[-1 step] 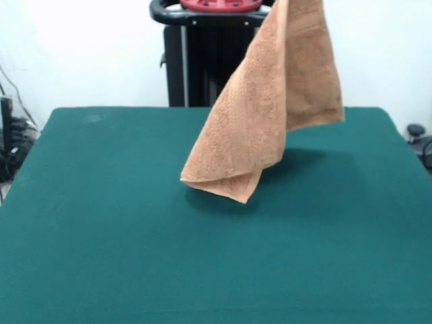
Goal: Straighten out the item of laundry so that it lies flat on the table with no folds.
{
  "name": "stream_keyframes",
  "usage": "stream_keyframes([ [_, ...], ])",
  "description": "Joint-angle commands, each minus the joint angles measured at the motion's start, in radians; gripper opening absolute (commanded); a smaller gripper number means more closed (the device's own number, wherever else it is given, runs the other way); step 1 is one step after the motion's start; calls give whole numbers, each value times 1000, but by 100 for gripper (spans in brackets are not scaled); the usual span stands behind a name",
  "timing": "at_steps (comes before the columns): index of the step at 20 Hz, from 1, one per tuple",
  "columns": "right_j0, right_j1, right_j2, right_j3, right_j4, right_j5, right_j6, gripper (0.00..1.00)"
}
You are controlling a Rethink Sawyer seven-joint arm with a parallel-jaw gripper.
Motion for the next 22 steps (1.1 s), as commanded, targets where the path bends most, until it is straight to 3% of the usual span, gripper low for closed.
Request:
stream_keyframes([
  [1,32,65,21,-139,-13,262,308,0],
  [7,14,48,22,-237,-21,369,282,0],
  [22,-76,90,94,-399,33,317,248,0],
])
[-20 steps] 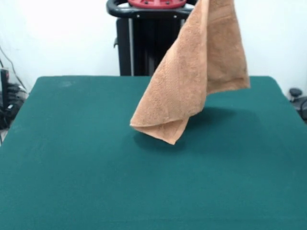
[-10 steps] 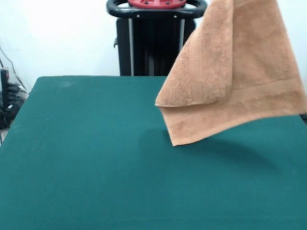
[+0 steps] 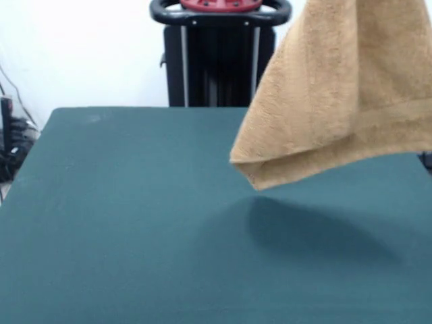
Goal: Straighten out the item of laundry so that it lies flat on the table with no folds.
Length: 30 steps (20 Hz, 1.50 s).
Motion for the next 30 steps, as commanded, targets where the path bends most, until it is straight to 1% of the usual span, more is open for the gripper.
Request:
stream_keyframes([
  [1,-58,90,100,-100,35,60,244,0],
  [6,-92,109,120,-156,35,63,221,0],
  [9,-122,113,144,-149,35,11,174,0],
  [12,-137,116,162,-132,42,-39,154,0],
  [17,-141,130,172,-153,52,-53,177,0],
  [21,-145,133,190,-144,67,-123,178,0],
  [26,-147,140,213,-91,69,-270,153,0],
  [28,-155,145,225,-91,68,-291,143,0],
  [30,-159,150,225,-114,64,-274,147,0],
])
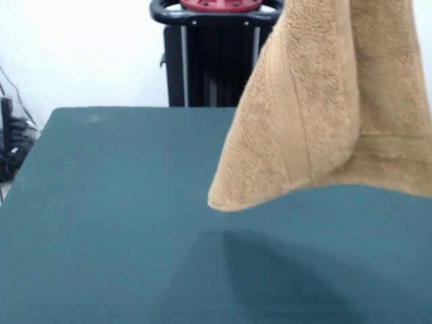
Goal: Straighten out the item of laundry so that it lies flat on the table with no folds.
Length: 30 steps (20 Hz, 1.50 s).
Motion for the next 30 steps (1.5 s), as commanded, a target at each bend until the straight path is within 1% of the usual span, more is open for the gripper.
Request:
stream_keyframes([
  [1,-27,75,161,34,29,-95,146,0],
  [5,-42,88,165,-21,26,-50,143,0],
  [8,-58,99,172,-41,21,-65,131,0],
  [10,-62,103,183,-22,20,-115,126,0],
  [13,-73,96,216,55,19,-237,97,0],
  [17,-84,69,274,208,10,-441,83,0],
  [19,-81,61,284,271,-11,-504,91,0],
  [20,-79,59,282,286,-13,-505,95,0],
  [23,-57,75,236,267,-19,-420,121,0],
  [24,-58,70,246,277,-11,-422,120,0],
  [27,-48,75,229,249,-4,-376,137,0],
  [30,-53,68,223,195,4,-290,135,0],
])
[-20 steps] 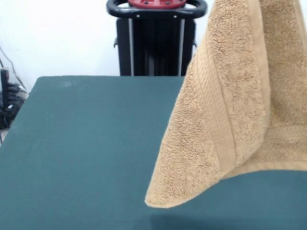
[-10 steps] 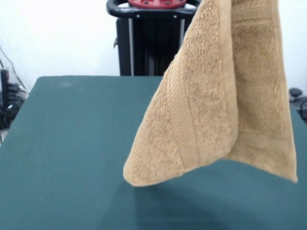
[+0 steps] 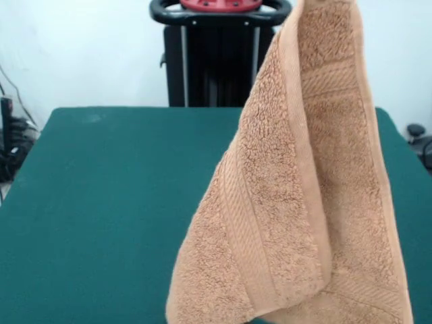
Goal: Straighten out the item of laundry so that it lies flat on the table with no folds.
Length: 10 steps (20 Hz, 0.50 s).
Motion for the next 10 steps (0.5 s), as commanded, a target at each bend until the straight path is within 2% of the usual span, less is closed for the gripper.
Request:
stream_keyframes([
  [1,13,1,103,73,3,171,132,0],
  [4,22,-8,100,92,5,172,142,0],
  [10,55,-18,119,280,2,9,164,0],
])
